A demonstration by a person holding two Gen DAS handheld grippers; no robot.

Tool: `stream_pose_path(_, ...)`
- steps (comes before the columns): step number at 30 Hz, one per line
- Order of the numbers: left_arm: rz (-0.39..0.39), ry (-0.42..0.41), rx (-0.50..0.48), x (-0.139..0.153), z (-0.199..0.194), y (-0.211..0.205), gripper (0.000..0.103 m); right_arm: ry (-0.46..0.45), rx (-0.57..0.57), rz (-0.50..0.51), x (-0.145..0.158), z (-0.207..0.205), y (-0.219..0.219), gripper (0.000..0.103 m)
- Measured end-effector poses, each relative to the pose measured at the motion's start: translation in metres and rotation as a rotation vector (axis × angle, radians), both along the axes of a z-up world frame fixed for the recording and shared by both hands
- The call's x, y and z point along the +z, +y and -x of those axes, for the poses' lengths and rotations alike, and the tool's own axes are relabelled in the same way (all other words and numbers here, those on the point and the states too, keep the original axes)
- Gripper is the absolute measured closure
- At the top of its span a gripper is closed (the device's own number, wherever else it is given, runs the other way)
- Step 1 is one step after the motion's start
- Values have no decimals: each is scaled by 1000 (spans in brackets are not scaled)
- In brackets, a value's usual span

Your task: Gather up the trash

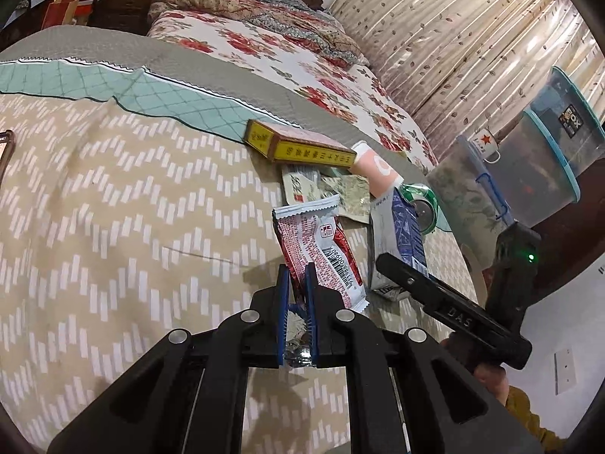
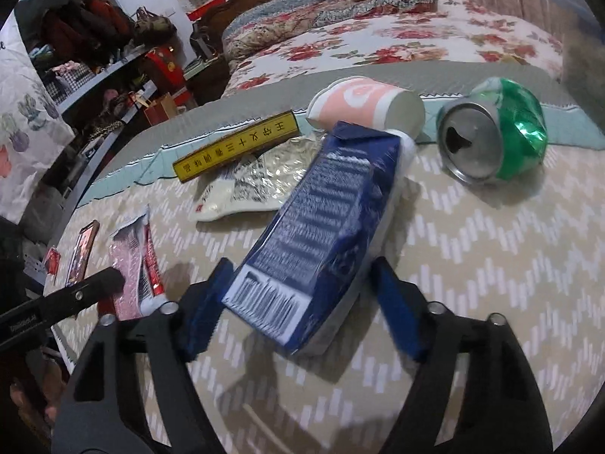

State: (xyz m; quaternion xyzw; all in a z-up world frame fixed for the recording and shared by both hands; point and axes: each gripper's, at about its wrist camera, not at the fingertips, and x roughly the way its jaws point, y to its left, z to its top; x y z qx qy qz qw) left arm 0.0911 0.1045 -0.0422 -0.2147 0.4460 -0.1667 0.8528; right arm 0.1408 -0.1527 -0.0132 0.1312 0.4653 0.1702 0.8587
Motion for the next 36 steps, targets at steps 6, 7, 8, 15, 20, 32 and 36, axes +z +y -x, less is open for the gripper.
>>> stream_pose_path(6, 1, 5, -52, -1, -1, -22, 95, -37, 24, 6, 3, 34, -35, 51)
stream_pose_path(7, -1, 7, -67, -2, -1, -28, 95, -39, 24, 14, 4, 38, -40, 51)
stream_pose_path(8, -2, 8, -77, -2, -1, -32, 95, -45, 22, 29, 4, 48, -48, 51)
stream_pose_path(15, -17, 23, -176, -6, -2, -75, 95, -87, 4, 119, 9, 95, -88, 52)
stream_pose_path(20, -42, 51, -200, -14, -6, -98, 94, -87, -7, 144, 4, 110, -103, 50)
stream_pose_path(32, -86, 78, -182, -18, -14, -112, 46, -138, -8, 158, 2, 111, -95, 27)
stream_pose_path(36, -117, 66, -215, -19, -14, -125, 76, -136, -14, 157, 1, 107, -96, 39)
